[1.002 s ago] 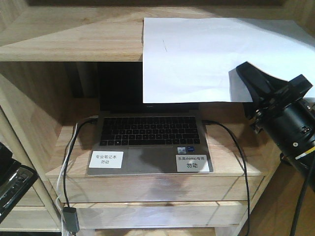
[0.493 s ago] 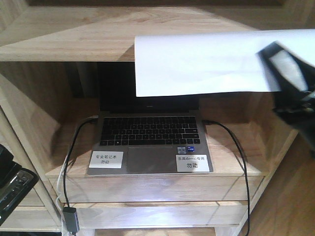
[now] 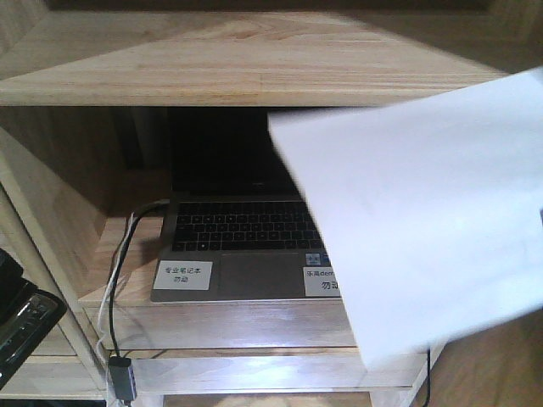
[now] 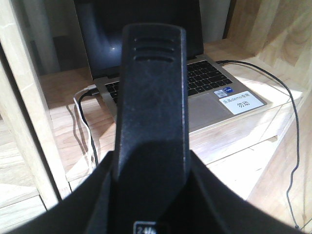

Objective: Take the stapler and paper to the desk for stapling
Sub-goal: 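Pull the white paper off the shelf with the right gripper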

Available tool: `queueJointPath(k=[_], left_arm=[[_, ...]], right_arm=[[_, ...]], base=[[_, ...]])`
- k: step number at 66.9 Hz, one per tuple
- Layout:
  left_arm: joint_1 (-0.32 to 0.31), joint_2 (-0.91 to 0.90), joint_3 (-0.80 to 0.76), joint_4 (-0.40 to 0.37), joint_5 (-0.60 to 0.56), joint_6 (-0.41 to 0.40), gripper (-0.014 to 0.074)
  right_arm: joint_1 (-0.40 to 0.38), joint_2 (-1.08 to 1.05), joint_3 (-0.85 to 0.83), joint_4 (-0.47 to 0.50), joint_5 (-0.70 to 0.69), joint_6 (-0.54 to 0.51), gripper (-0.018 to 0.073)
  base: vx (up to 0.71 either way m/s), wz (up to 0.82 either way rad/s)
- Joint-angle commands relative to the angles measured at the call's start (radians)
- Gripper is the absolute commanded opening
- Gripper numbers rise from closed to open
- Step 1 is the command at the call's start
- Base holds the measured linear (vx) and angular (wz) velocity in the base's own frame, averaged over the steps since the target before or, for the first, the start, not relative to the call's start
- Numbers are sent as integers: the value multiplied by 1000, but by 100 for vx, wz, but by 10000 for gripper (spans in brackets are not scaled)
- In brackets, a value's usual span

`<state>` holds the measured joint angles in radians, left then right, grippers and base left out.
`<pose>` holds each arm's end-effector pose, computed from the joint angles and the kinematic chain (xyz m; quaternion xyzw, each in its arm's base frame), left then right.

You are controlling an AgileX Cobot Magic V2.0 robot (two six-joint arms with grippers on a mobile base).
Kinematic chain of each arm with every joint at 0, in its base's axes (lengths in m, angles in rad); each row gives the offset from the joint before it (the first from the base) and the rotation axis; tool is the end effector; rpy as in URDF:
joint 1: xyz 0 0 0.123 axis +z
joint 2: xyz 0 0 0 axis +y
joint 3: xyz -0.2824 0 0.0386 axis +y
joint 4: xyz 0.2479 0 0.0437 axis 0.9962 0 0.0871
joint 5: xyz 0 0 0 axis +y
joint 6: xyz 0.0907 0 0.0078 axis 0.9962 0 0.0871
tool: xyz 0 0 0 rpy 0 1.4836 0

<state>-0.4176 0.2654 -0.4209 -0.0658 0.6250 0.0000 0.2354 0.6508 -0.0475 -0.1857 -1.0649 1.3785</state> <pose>0.0535 -0.0276 0.2819 0.1606 0.8125 -0.1462 0.5410 0.0984 0.0387 0.2663 0.1854 0.4597 0.6275 0.6004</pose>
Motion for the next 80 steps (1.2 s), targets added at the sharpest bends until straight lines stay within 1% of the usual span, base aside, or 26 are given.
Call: queueJointPath(k=[1,5,11,24,35,80], left_arm=[[-5,8,-30,-11,-112,0,-7],[-5,8,-30,-11,-112,0,-7],[-5,8,-30,-11,-112,0,-7],[-5,8,-30,-11,-112,0,-7],[-5,8,-30,-11,-112,0,-7],[-5,8,-30,-11,-112,0,-7]], right_arm=[[-2,-51,13,41,45,-20,-6],[-2,-80,27,46,101,-20,-6],[-2,-111,33,47,133,-20,-5],[-2,-156,33,21,120,-29,-5],[-2,-173,33,7,118,-77,-5],[-2,-172,33,7,118,-77,-5]], base=[[0,0],[0,0],[0,0],[0,0],[0,0],[0,0]])
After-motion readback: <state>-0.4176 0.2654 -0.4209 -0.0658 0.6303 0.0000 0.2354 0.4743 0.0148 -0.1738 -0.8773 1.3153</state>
